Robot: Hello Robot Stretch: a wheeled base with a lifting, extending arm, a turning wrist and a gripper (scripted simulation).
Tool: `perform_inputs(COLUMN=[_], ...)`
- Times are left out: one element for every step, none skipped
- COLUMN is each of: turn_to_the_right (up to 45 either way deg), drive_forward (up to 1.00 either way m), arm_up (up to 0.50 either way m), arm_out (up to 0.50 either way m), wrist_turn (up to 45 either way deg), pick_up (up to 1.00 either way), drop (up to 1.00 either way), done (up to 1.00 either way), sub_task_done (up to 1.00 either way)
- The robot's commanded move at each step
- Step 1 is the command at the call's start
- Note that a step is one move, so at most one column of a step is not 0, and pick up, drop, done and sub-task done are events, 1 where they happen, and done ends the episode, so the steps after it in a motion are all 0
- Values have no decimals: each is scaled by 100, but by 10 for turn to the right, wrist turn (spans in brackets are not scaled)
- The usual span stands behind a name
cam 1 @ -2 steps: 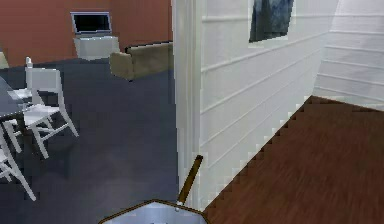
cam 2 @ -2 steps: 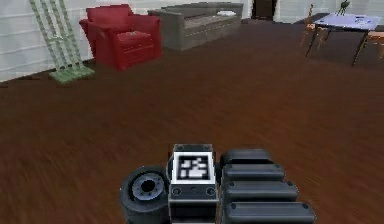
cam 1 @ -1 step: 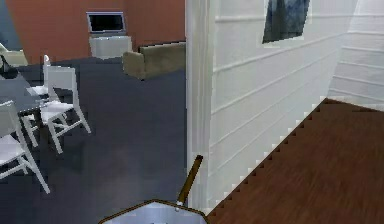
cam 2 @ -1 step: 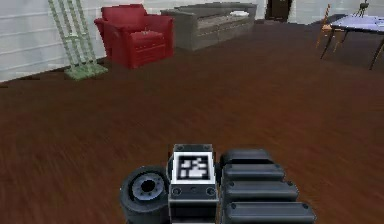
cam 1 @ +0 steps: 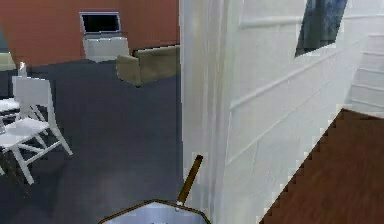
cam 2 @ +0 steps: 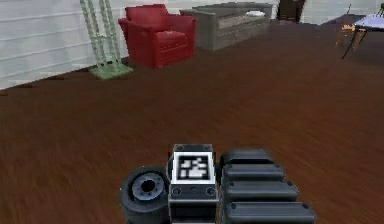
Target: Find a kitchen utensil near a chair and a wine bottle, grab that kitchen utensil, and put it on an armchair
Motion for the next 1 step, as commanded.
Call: perform_inputs(turn_to_the_right=[-90], drive_forward=[0], arm_up=[0], arm_out=[0], wrist_turn=[0], pick_up=[0], drop=[0], done=[0], sub_task_done=[0])
